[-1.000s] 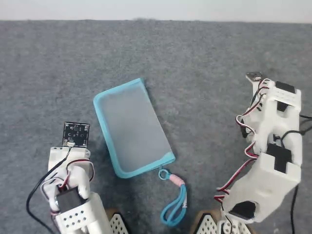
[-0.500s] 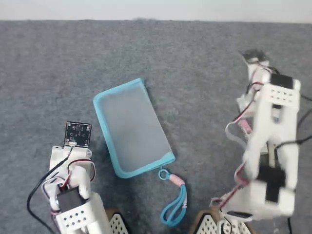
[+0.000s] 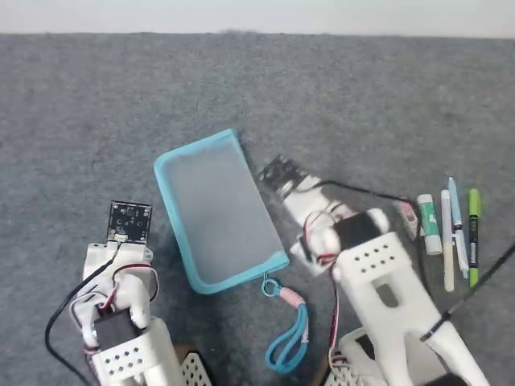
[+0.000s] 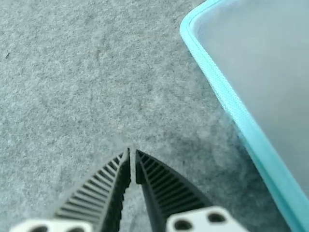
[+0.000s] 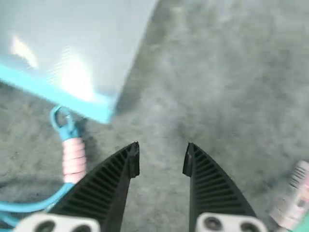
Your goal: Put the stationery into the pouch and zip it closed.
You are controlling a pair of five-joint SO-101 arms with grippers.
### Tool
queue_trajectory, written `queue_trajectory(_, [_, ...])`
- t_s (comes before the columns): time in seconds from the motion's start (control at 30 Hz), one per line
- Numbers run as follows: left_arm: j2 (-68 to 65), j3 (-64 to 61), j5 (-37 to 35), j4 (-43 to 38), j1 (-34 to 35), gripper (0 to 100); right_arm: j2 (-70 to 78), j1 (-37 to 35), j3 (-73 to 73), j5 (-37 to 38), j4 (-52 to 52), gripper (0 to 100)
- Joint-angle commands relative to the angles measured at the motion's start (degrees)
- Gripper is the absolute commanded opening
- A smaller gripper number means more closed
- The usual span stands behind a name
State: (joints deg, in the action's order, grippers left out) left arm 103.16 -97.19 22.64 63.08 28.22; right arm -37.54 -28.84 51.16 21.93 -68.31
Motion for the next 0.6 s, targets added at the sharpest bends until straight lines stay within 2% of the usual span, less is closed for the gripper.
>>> queue_trajectory(0.0, [1.14, 0.66, 0.7, 0.0, -0.26, 1, -2.42, -4.09, 2.11, -0.53, 2.77, 14.8])
queue_trajectory(0.13, [1.14, 0.66, 0.7, 0.0, -0.26, 1, -2.42, -10.33, 5.8, -0.53, 5.93, 14.8])
queue_trajectory(0.27, [1.14, 0.66, 0.7, 0.0, -0.26, 1, -2.42, -13.41, 7.56, -0.88, 6.99, 14.8])
queue_trajectory(0.57, [1.14, 0.66, 0.79, 0.09, -0.35, 1, -2.33, -12.09, 11.34, -0.7, 18.15, 14.8])
